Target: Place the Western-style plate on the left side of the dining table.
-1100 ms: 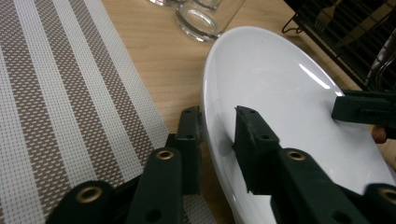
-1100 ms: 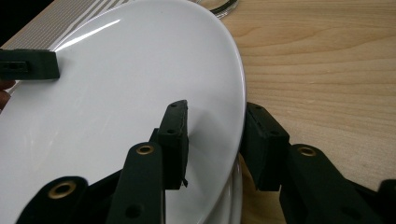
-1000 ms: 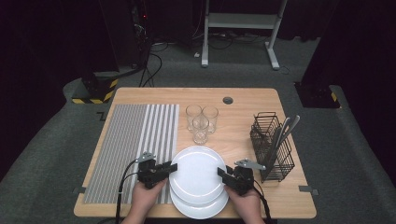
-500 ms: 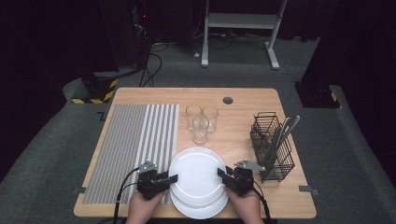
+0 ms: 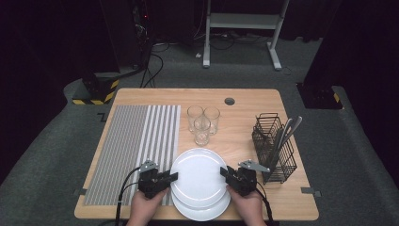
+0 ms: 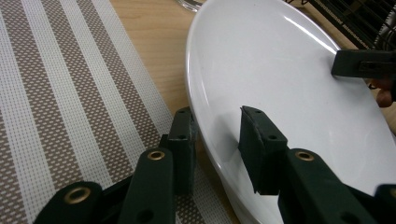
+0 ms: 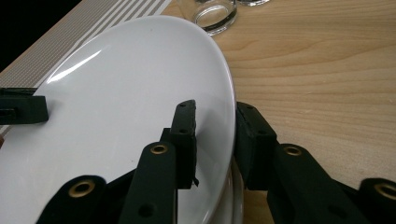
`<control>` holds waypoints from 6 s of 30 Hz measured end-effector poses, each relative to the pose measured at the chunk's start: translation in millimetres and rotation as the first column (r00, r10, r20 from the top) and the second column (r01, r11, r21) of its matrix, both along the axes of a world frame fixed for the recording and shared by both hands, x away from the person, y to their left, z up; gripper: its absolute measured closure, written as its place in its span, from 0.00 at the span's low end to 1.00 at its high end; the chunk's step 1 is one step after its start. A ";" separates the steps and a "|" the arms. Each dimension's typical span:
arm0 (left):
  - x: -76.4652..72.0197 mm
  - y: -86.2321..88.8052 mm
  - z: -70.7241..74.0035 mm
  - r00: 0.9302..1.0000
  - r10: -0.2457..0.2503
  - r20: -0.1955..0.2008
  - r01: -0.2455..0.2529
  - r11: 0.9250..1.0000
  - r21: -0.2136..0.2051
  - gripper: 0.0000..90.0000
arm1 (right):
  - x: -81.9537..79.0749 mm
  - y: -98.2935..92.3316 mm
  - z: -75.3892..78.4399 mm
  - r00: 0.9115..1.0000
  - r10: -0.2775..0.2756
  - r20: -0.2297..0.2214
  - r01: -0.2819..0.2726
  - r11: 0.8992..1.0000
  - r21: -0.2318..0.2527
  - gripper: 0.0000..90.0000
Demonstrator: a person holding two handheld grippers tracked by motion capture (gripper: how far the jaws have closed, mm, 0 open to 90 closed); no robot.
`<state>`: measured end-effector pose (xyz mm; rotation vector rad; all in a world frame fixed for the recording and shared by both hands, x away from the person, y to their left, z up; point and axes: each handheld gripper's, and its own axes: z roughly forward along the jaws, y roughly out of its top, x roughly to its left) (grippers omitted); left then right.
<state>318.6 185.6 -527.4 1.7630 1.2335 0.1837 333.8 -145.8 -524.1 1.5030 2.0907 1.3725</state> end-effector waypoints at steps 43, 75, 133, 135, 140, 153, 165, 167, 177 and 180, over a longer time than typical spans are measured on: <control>22.4 -7.2 -5.8 0.997 0.034 0.068 -0.030 0.998 -0.052 0.77 | 17.3 -4.0 1.3 1.000 -0.007 -0.025 0.006 0.999 -0.049 0.57; 21.4 -10.1 -3.6 0.999 0.006 0.033 -0.005 0.999 -0.045 0.63 | -6.8 -1.0 -2.2 1.000 -0.014 -0.012 0.013 0.998 -0.060 0.63; 14.9 -16.1 -12.2 0.999 -0.012 0.052 0.014 0.999 -0.034 0.61 | 13.9 -5.7 -7.5 1.000 0.008 0.009 -0.008 1.000 0.028 0.67; 14.6 -16.3 -12.2 0.999 -0.011 0.053 0.013 0.999 -0.034 0.61 | 14.7 -6.0 -8.0 1.000 0.014 -0.003 -0.014 0.999 0.038 0.65; 14.6 -16.3 -12.2 0.999 -0.011 0.053 0.012 0.999 -0.034 0.61 | 16.0 -5.5 -8.7 0.999 0.031 -0.011 -0.030 0.999 0.042 0.64; 14.1 -16.4 -12.3 0.999 -0.008 0.052 0.010 0.999 -0.037 0.61 | 12.5 -4.1 -8.5 1.000 0.010 0.013 -0.011 1.000 0.028 0.65; 10.4 -16.6 -11.1 0.996 -0.003 0.088 0.006 0.999 -0.037 0.63 | 7.7 -4.4 -7.3 0.998 0.002 0.065 -0.004 0.999 0.032 0.68; 9.9 -16.6 -10.8 0.995 -0.001 0.097 0.004 0.999 -0.038 0.63 | 6.9 -4.4 -7.1 0.997 0.000 0.074 -0.003 0.999 0.033 0.68; 6.2 -16.3 -9.6 0.991 0.006 0.136 -0.002 0.999 -0.035 0.64 | 4.6 -4.1 -6.1 0.995 0.000 0.097 -0.004 0.999 0.033 0.68; 5.0 -15.8 -9.2 0.989 0.011 0.148 -0.005 0.999 -0.040 0.65 | 3.9 -3.7 -5.6 0.995 0.002 0.103 -0.005 0.999 0.033 0.68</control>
